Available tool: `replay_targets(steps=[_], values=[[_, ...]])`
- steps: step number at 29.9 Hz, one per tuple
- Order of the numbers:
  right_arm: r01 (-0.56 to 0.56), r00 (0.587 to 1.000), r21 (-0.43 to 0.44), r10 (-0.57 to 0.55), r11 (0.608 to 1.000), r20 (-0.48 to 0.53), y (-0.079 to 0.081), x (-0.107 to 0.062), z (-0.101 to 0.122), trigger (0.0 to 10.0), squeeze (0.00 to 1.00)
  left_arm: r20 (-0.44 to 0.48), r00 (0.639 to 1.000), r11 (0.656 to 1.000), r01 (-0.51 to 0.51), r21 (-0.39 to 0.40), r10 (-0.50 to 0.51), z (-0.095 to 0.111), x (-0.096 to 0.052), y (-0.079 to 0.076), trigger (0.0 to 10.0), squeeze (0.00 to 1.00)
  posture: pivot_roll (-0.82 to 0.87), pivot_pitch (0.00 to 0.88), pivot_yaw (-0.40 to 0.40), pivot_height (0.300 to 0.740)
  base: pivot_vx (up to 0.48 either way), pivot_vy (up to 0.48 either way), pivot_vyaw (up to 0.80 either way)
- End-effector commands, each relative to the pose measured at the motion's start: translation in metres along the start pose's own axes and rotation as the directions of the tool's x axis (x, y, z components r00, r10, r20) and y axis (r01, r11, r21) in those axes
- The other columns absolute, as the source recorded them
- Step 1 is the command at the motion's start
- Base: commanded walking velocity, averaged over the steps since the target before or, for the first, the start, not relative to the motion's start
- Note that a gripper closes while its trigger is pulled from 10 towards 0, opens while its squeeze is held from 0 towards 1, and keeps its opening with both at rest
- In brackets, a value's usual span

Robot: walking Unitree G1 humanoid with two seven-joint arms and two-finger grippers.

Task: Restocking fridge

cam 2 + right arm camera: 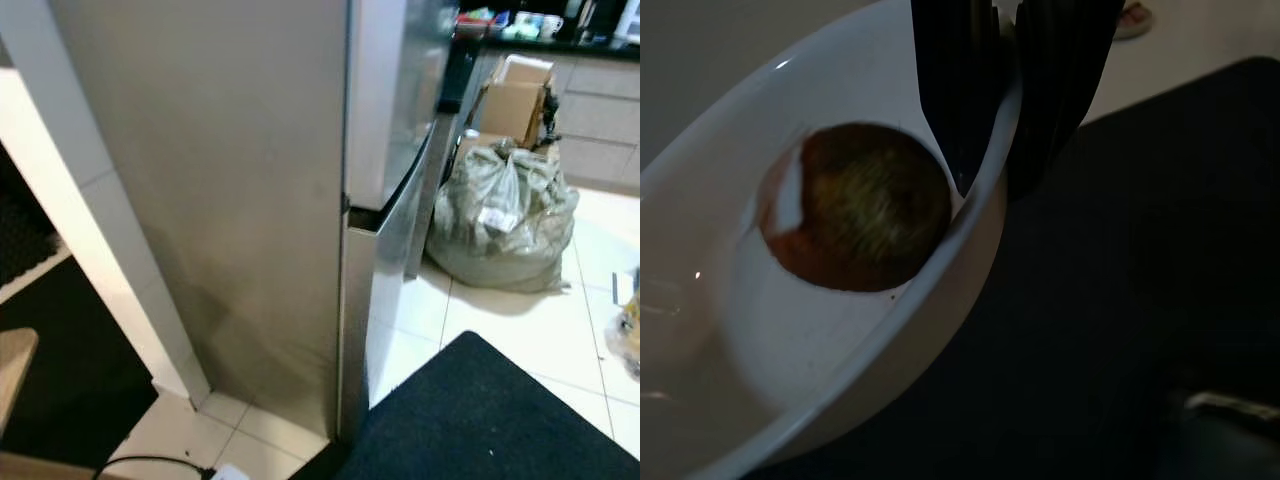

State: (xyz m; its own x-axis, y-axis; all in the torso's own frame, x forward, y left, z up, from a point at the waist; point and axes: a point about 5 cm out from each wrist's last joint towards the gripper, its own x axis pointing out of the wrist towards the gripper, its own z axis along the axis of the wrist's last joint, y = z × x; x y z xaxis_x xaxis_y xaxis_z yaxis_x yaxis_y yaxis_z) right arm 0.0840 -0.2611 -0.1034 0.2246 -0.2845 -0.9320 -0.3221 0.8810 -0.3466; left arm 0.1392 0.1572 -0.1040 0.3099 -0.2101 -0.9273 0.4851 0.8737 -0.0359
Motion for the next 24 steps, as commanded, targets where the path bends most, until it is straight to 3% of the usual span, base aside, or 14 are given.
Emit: replay_targets(steps=[1, 10, 24], values=[[0.001, 1.000, 0.009, -0.001, 1.000, 0.008, -0.0028, 0.0000, 0.0018, 10.0, 0.00, -0.032, 0.999, 1.000, 0.010, -0.001, -0.010, -0.0087, -0.0002, -0.0031, 10.0, 0.00, -0.15, 0.023, 0.044, 0.740, 0.000, -0.431, 0.49], [0.001, 1.000, -0.004, -0.001, 1.000, 0.014, -0.0012, 0.0000, 0.0032, 10.0, 0.00, -0.030, 0.999, 1.000, 0.011, 0.002, -0.011, -0.0080, -0.0001, -0.0029, 10.0, 0.00, -0.15, 0.023, 0.046, 0.740, 0.000, -0.433, 0.73], [0.000, 1.000, -0.007, 0.000, 1.000, 0.012, -0.0021, 0.0000, 0.0027, 10.0, 0.00, -0.028, 1.000, 1.000, 0.014, 0.003, -0.014, -0.0072, 0.0002, -0.0040, 10.0, 0.00, -0.15, 0.022, 0.041, 0.740, 0.000, -0.434, 0.00]])
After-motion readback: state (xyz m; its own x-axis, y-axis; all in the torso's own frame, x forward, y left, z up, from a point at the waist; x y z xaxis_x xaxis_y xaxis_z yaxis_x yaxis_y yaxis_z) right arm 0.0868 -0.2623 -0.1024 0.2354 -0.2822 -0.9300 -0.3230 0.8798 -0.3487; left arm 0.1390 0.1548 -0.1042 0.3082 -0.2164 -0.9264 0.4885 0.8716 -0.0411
